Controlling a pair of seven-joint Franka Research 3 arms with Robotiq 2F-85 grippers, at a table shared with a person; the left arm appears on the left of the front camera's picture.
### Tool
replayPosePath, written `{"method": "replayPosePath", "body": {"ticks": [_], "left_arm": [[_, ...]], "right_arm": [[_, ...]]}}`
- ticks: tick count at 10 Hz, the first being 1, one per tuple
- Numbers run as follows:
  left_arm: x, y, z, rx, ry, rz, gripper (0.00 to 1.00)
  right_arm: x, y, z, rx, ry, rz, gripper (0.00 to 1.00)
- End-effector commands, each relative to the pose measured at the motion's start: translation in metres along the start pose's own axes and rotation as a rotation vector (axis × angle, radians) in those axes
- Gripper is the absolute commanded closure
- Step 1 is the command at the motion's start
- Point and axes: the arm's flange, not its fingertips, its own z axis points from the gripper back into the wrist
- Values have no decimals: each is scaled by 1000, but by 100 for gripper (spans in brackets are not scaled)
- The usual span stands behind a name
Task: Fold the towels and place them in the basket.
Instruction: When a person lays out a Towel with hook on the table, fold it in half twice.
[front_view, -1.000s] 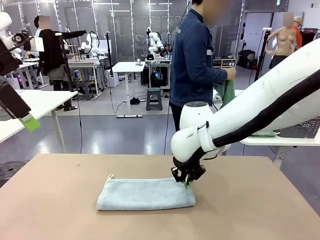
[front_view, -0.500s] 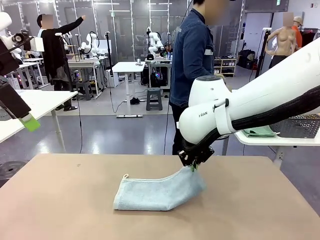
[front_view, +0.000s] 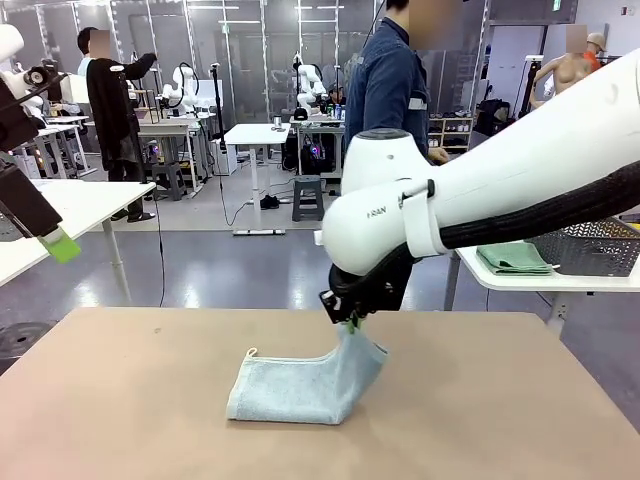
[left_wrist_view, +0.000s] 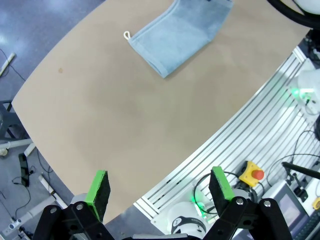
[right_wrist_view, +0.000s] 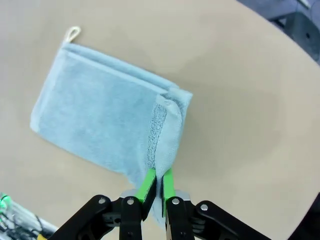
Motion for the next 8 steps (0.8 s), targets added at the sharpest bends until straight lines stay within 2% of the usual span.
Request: {"method": "replayPosePath", "body": {"ticks": [1, 3, 5, 6, 8], "left_arm": [[-1, 0, 0, -5, 7, -19, 0], [-1, 0, 0, -5, 7, -19, 0], [-1, 0, 0, -5, 7, -19, 0], [-1, 0, 0, -5, 7, -19, 0], [-1, 0, 0, -5, 7, -19, 0]], "right_arm": [[18, 28, -4, 25, 26, 44, 100], [34, 57, -12, 121, 27, 56, 100], [47, 76, -29, 162, 29, 36, 100], [52, 83, -40, 143, 15, 8, 100], [57, 99, -56, 171, 39, 29, 100]]}}
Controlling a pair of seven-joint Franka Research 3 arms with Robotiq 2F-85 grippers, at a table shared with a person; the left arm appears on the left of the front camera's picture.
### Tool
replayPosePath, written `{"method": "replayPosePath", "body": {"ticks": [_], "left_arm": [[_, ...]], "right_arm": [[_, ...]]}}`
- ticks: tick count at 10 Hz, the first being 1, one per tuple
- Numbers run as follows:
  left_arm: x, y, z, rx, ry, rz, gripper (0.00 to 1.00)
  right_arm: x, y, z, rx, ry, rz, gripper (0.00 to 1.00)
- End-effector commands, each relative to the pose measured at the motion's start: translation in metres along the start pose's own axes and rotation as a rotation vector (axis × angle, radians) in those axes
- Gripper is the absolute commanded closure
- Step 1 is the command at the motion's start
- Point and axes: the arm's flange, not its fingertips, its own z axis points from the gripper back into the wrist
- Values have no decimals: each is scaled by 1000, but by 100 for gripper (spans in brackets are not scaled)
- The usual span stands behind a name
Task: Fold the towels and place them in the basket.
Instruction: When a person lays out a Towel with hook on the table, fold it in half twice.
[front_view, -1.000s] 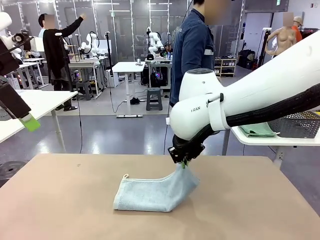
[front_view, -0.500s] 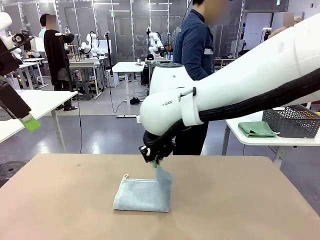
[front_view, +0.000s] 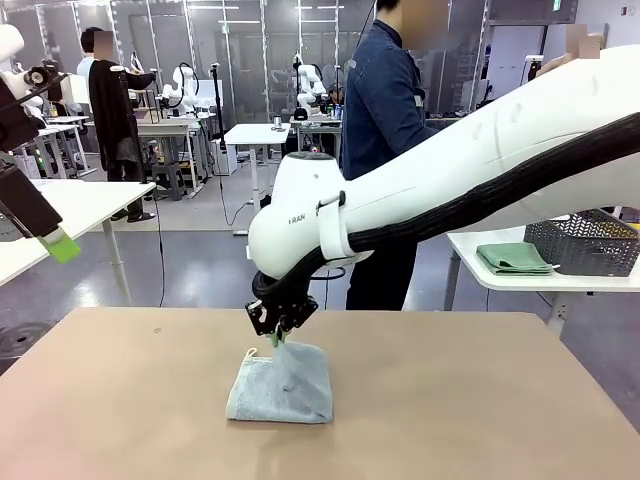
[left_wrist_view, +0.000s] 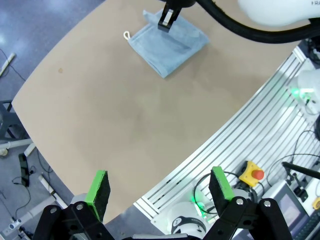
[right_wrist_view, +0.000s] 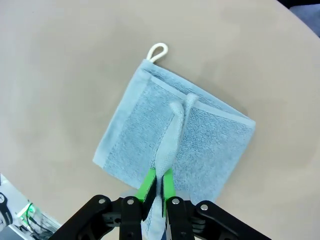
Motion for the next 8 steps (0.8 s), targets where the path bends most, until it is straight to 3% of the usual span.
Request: {"method": "replayPosePath", "body": {"ticks": [1, 7, 8], "left_arm": [[-1, 1, 0, -5, 7, -18, 0], [-1, 1, 0, -5, 7, -18, 0], [-1, 1, 0, -5, 7, -18, 0]], "right_arm": [[6, 15, -8, 20, -13, -18, 100], [17, 23, -35, 44, 1, -10, 100], [17, 23, -35, 53, -6, -14, 72]]}}
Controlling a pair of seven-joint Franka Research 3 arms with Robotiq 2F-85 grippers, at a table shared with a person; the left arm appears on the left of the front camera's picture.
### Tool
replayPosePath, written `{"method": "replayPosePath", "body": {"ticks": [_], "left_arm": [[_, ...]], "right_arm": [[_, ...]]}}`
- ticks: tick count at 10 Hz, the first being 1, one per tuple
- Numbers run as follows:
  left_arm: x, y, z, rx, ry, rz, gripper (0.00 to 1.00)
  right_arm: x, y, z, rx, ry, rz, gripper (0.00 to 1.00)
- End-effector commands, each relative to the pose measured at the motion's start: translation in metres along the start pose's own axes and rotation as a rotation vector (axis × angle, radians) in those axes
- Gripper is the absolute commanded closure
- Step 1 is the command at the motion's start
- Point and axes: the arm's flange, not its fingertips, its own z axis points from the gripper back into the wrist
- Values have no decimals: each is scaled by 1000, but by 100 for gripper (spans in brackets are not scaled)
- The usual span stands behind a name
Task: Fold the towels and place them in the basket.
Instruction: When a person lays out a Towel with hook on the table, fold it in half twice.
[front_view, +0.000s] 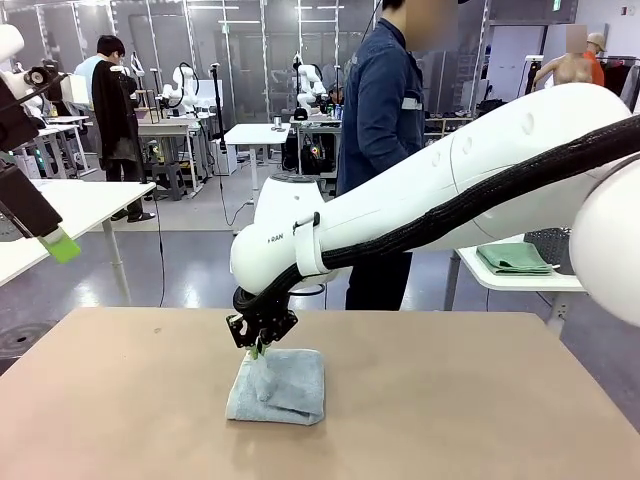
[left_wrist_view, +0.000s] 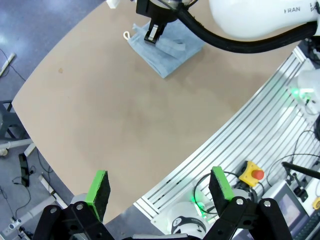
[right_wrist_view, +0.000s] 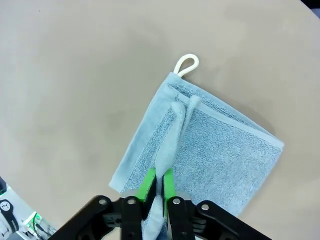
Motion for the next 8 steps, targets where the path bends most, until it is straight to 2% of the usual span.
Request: {"method": "replayPosePath", "body": {"ticks": [1, 2, 3, 4, 5, 6, 8], "left_arm": [[-1, 1, 0, -5, 7, -18, 0], [-1, 1, 0, -5, 7, -18, 0], [-1, 1, 0, -5, 7, -18, 0], [-1, 1, 0, -5, 7, -18, 0], [-1, 1, 0, -5, 7, -18, 0], [-1, 1, 0, -5, 7, -18, 0], [-1, 1, 0, -5, 7, -18, 0]], "right_arm": [[2, 4, 1, 16, -16, -21, 59], [2, 6, 1, 29, -21, -28, 35], [1, 7, 1, 33, -24, -30, 21], [1, 6, 2, 34, -27, -33, 0], [0, 4, 4, 42, -34, -38, 32], [-1, 2, 5, 44, -35, -42, 0], [-2, 0, 5, 45, -34, -44, 0]]}}
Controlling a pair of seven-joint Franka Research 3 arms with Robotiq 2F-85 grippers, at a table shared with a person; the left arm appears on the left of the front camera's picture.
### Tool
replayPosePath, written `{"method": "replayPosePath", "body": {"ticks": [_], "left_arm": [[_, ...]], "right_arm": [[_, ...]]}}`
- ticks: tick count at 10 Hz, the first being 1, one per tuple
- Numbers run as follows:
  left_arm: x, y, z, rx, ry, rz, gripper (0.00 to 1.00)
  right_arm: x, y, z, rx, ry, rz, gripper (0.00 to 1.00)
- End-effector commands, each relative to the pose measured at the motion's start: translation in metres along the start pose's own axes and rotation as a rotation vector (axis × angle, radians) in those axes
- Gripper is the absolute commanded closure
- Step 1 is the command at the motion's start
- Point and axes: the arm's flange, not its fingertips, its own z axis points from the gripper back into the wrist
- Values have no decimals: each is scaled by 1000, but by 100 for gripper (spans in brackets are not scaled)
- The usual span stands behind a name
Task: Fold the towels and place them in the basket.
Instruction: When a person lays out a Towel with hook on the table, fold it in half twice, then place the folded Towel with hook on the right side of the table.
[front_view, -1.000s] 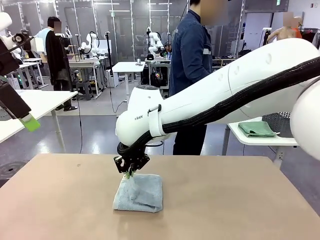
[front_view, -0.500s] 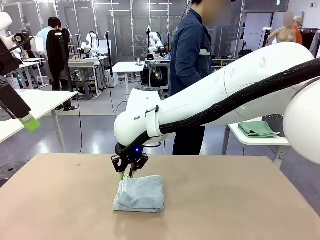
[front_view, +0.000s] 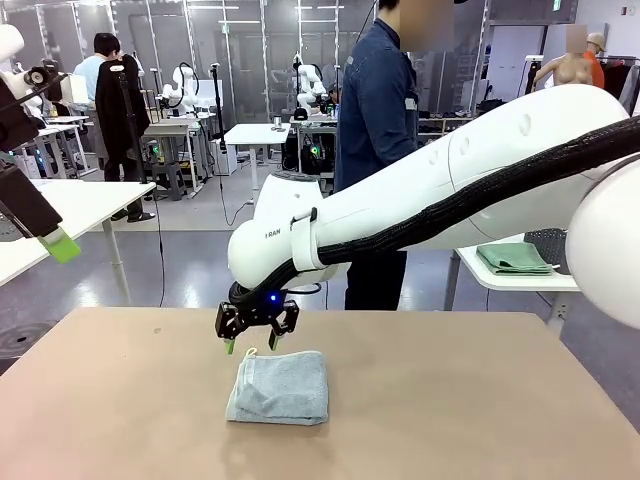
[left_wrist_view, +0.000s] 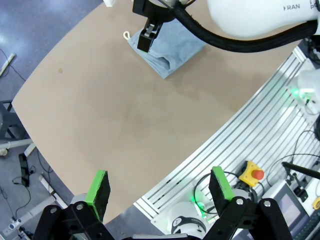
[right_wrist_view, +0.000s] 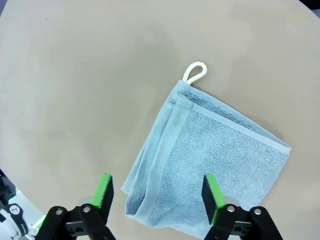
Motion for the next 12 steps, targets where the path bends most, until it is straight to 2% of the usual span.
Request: {"method": "replayPosePath", "body": {"ticks": [1, 2, 3, 12], "left_arm": [[-1, 1, 0, -5, 7, -18, 0], [-1, 1, 0, -5, 7, -18, 0], [-1, 1, 0, -5, 7, -18, 0], [-1, 1, 0, -5, 7, -18, 0]], "right_arm": [[-9, -7, 1, -31, 28, 6, 11], [-10, -12, 0, -63, 72, 21, 11], [-1, -2, -1, -5, 9, -1, 11], [-1, -2, -1, -5, 9, -1, 11]]}}
